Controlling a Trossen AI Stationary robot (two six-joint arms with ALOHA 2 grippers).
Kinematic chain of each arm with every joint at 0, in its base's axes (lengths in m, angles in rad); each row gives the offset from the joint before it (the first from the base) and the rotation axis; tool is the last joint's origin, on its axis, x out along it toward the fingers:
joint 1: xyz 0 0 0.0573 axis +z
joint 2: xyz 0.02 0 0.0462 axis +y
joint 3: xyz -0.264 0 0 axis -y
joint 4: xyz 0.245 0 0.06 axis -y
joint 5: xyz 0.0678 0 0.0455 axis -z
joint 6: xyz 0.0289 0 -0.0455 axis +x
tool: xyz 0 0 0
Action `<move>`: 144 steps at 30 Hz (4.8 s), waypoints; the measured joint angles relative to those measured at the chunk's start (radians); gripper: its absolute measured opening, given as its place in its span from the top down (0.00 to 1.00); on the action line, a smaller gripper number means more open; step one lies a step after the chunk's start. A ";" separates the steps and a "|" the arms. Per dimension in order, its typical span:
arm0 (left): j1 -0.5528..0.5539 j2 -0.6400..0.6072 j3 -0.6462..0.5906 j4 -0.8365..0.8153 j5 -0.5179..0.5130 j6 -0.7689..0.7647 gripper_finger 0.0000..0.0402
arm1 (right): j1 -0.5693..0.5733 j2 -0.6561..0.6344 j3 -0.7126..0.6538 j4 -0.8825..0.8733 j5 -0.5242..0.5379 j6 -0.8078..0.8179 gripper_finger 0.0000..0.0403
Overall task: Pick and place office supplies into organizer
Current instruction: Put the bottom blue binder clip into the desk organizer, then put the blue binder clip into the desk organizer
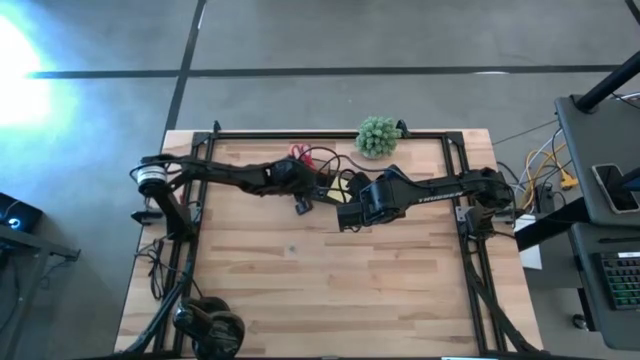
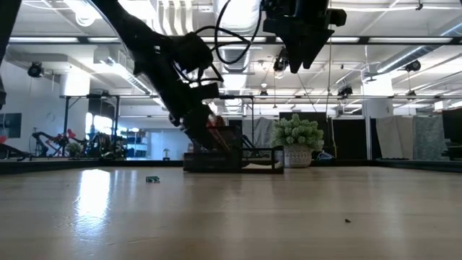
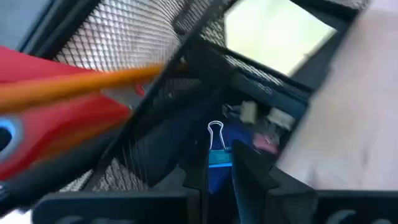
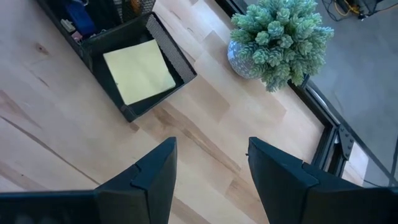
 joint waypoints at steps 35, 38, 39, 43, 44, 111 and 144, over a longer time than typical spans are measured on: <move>0.019 0.018 0.006 -0.012 0.017 -0.216 0.62 | 0.000 -0.001 0.000 -0.003 -0.001 0.003 0.54; 0.023 0.006 0.000 -0.039 -0.115 -0.323 0.62 | 0.001 -0.001 0.000 -0.004 -0.001 0.005 0.54; 0.028 0.003 0.000 -0.037 -0.114 -0.313 0.62 | 0.001 -0.001 0.000 -0.005 -0.001 0.006 0.54; 0.056 -0.038 -0.001 -0.053 -0.065 -0.537 0.62 | 0.001 -0.001 0.000 -0.006 -0.001 0.011 0.54; 0.060 -0.048 0.000 -0.031 -0.035 -0.534 0.62 | 0.002 -0.001 0.000 -0.006 -0.001 0.013 0.54; -0.344 -0.098 -0.099 -0.239 0.348 0.351 0.62 | 0.055 -0.001 -0.002 -0.008 0.043 -0.008 0.54; -0.311 0.002 -0.082 -0.227 0.396 0.459 0.89 | 0.055 -0.001 -0.005 -0.008 0.044 -0.008 0.54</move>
